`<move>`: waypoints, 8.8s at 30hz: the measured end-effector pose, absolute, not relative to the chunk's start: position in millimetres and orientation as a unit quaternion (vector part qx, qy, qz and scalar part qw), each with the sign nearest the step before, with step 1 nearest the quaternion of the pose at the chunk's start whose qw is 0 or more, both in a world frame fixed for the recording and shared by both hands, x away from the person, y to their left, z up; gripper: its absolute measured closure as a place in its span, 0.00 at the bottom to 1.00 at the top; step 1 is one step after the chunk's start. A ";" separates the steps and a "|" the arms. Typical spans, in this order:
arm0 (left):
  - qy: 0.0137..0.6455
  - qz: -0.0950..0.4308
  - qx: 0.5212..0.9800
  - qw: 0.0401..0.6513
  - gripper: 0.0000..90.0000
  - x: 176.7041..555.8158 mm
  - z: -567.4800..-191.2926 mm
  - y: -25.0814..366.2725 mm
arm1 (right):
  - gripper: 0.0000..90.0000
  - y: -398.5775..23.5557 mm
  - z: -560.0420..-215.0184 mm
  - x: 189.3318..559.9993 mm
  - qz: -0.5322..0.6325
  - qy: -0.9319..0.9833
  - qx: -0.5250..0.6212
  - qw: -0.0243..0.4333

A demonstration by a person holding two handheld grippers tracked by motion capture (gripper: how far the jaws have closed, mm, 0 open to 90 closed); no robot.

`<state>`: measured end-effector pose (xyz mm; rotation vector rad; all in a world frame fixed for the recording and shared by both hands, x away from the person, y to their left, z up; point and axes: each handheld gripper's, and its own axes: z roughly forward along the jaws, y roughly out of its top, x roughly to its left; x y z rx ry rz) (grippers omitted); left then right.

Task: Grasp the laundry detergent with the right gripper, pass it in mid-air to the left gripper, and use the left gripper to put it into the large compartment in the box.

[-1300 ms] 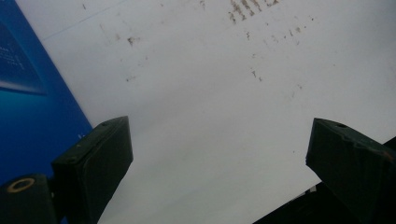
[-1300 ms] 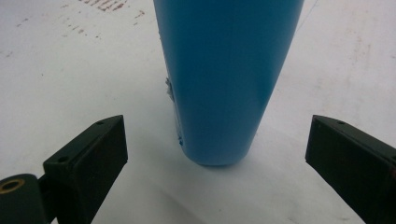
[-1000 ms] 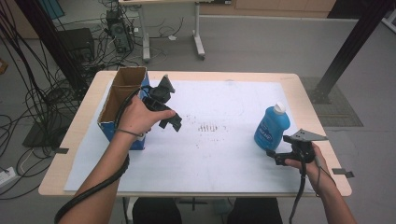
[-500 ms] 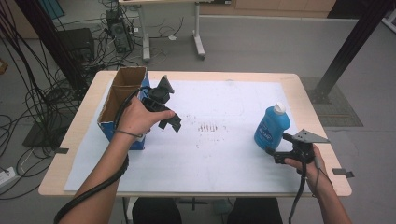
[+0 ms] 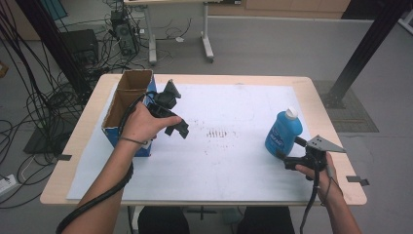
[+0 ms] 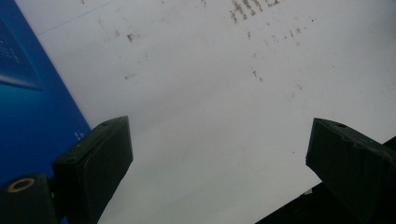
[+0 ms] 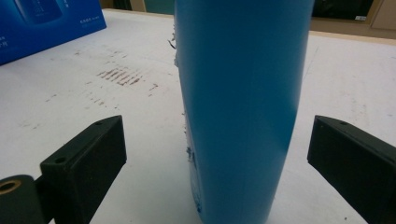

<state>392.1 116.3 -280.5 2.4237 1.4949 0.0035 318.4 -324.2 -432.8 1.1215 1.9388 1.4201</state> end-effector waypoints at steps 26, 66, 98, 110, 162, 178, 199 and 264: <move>0.512 0.000 0.846 0.149 0.08 392.7 -277.4 112.3 | 0.04 -321.5 -433.8 321.8 0.539 0.687 0.404 0.272; 0.509 -0.004 0.848 0.148 0.08 391.9 -278.3 111.8 | 0.05 -308.6 -449.4 345.0 0.559 0.662 0.401 0.298; 0.504 0.000 0.851 0.146 0.09 389.5 -275.5 107.9 | 0.05 -307.5 -447.3 343.5 0.564 0.655 0.405 0.298; 0.503 -0.001 0.852 0.146 0.09 389.5 -276.5 107.3 | 0.05 -307.4 -447.2 343.0 0.564 0.656 0.405 0.297; 0.501 -0.002 0.853 0.146 0.09 387.7 -276.3 102.5 | 0.13 -307.1 -445.7 343.1 0.574 0.654 0.398 0.291; 0.499 -0.003 0.854 0.146 0.09 386.3 -275.2 100.8 | 0.29 -308.1 -445.9 343.4 0.568 0.660 0.395 0.292; 0.500 -0.002 0.853 0.146 0.09 388.3 -275.7 101.0 | 0.43 -309.5 -446.3 344.9 0.573 0.658 0.393 0.291; 0.493 -0.001 0.857 0.149 0.09 388.8 -274.0 95.3 | 0.48 -309.3 -447.3 343.5 0.571 0.659 0.383 0.305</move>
